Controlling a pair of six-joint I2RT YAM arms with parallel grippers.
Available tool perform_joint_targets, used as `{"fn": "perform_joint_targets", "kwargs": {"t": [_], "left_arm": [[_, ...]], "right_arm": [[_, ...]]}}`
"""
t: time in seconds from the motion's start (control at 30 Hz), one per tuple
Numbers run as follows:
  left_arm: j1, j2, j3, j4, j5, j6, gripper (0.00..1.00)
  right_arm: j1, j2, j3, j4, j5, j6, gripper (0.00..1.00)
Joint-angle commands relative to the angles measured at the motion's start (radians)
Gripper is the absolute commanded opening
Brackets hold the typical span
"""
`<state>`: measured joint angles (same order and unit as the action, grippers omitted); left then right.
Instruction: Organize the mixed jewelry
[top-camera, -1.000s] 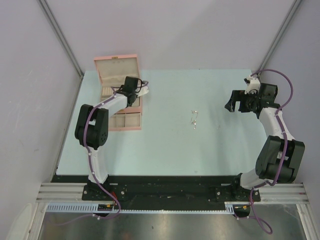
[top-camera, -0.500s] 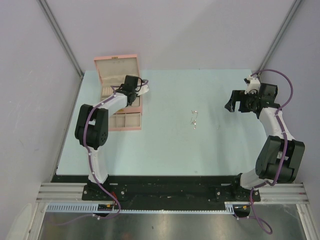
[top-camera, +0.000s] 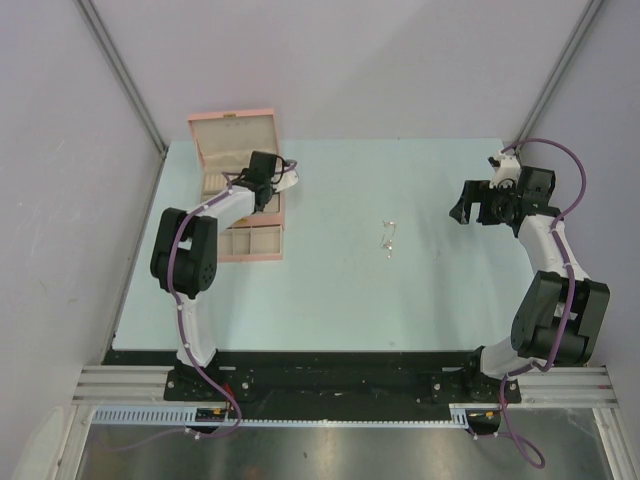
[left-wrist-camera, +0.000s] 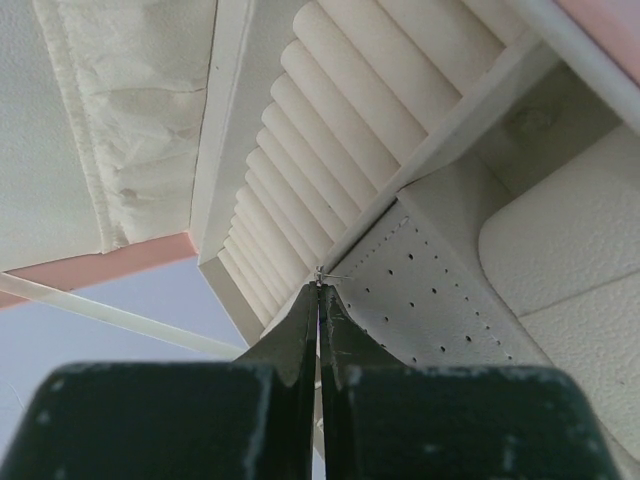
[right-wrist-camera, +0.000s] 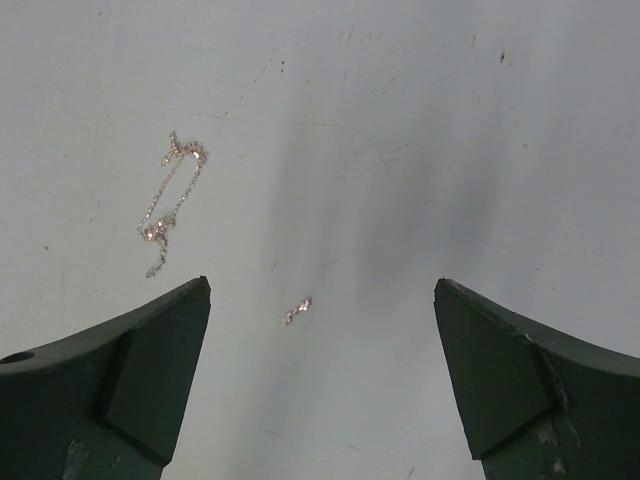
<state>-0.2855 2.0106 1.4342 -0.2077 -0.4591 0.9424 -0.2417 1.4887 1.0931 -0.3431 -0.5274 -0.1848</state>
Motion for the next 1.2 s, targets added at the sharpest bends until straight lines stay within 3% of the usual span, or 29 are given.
{"fn": "perform_joint_targets", "kwargs": {"t": [0.0,1.17], "left_arm": [[0.005,-0.001,-0.008,0.019,0.01,-0.013,0.0],[0.003,-0.026,-0.029,0.022,0.013,-0.014,0.0]], "right_arm": [[-0.005,0.001,0.014,0.001,0.009,-0.004,1.0],[-0.01,-0.004,0.014,0.0,0.006,-0.004,1.0]]}}
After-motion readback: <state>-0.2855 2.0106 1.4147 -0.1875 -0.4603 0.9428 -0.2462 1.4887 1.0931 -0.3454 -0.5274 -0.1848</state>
